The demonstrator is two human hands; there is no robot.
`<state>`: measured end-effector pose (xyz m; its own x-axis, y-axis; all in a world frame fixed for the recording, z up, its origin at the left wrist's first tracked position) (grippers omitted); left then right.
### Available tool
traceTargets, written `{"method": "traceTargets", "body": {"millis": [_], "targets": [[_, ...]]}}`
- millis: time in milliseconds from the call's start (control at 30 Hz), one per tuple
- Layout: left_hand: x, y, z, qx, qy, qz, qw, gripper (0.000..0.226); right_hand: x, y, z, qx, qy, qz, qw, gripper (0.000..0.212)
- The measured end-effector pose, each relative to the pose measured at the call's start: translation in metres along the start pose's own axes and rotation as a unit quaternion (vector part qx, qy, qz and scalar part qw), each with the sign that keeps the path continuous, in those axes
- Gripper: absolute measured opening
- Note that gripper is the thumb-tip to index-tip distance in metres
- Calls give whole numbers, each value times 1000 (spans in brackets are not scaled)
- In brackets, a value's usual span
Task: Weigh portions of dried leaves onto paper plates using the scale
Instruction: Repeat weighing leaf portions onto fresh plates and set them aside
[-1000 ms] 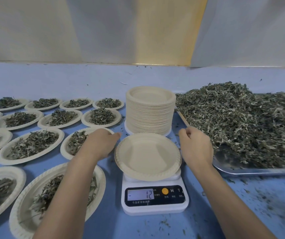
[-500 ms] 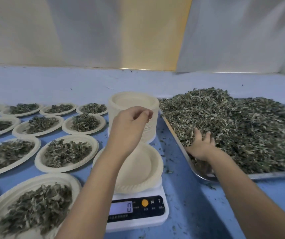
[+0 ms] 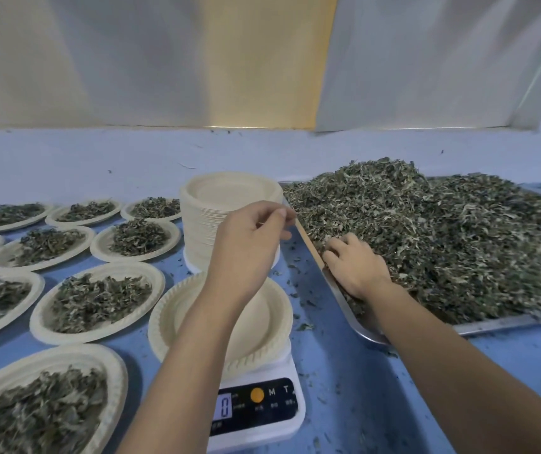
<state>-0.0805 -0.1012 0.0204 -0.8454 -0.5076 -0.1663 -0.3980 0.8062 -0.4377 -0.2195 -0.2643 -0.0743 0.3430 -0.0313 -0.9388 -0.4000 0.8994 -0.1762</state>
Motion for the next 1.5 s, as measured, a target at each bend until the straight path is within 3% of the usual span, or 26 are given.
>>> {"method": "traceTargets", "body": {"millis": [133, 233, 367, 667, 833, 933, 1100, 1367, 1500], "targets": [[5, 1, 1, -8, -5, 11, 1000, 26, -14, 6, 2, 5, 11, -77, 997, 32], [10, 3, 2, -10, -15, 25, 1000, 25, -2, 6, 0, 13, 61, -10, 998, 45], [10, 4, 2, -9, -25, 29, 999, 25, 12, 7, -6, 43, 112, 79, 990, 42], [20, 9, 6, -36, -29, 17, 999, 27, -4, 15, 10, -12, 127, 11, 992, 34], [40, 16, 24, -166, 53, 18, 985, 26, -26, 15, -5, 27, -33, -80, 996, 27], [59, 18, 37, -270, 166, 18, 948, 20, -38, 18, -22, 57, -203, -151, 966, 24], [83, 19, 58, -358, 279, -22, 891, 27, -43, 29, -43, 128, -419, -193, 878, 33], [88, 23, 73, -386, 352, -45, 852, 36, -53, 39, -25, 130, -587, -193, 776, 38], [77, 18, 71, -375, 389, -52, 840, 42, -68, 42, 10, 92, -669, -164, 719, 29]]}}
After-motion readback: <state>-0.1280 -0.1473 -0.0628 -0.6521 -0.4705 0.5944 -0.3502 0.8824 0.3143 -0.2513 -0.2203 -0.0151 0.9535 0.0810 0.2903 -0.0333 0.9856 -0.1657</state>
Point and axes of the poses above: each hand's wrist, its own y-axis away from the middle knuckle, its own x-axis out of the palm, z = x × y, the point moved 8 cm from there along -y, towards the middle knuckle, and after that the axes turned 1 degree about z, right-handed, at the moved point
